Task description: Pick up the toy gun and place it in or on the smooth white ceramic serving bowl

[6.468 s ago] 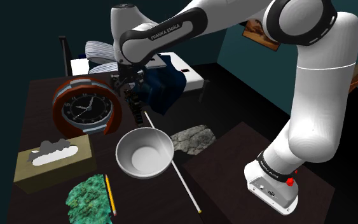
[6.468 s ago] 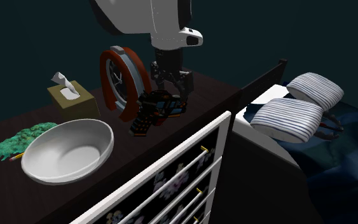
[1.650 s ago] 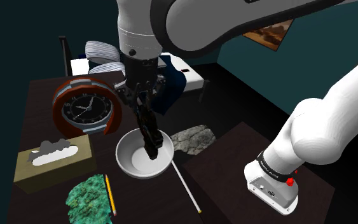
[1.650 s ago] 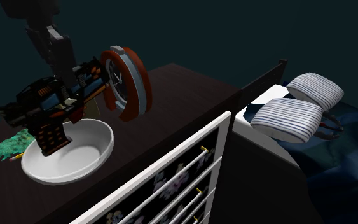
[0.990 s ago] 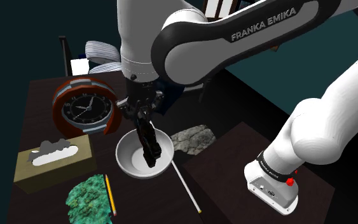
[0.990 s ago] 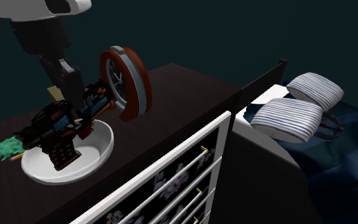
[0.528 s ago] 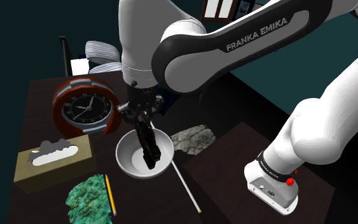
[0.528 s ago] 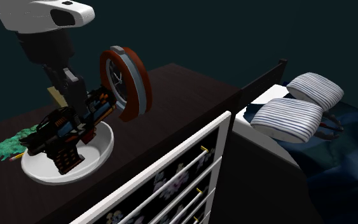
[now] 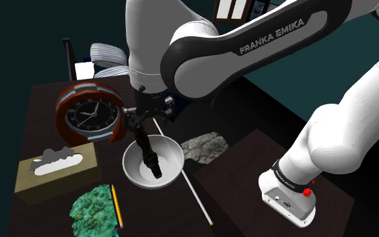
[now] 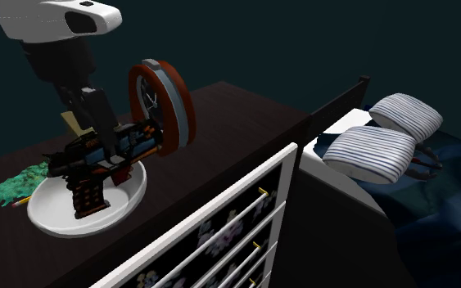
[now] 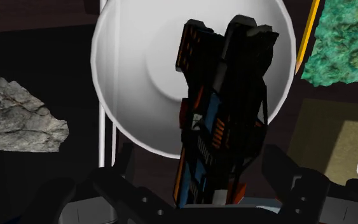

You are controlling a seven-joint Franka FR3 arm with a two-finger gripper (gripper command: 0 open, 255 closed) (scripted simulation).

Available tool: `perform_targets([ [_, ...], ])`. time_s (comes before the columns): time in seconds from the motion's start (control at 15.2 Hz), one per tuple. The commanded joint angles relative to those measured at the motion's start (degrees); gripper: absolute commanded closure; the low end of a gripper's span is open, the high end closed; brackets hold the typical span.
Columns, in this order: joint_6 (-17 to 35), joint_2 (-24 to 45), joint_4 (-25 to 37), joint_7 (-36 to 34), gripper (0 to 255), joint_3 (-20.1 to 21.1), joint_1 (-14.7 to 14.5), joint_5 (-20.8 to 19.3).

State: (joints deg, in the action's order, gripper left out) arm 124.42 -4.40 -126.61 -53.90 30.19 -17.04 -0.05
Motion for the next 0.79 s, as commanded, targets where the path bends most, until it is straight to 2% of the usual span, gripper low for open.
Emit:
perform_targets([
  [0.0,-1.9,-1.0,1.1,0.4,0,-0.1,0.0,0.6],
  [0.2,-7.2,-3.3,4.4,1.3,0,-0.5,-0.1,1.8],
  [0.73,-7.2,-3.3,4.4,1.3,0,-0.5,-0.1,1.8],
])
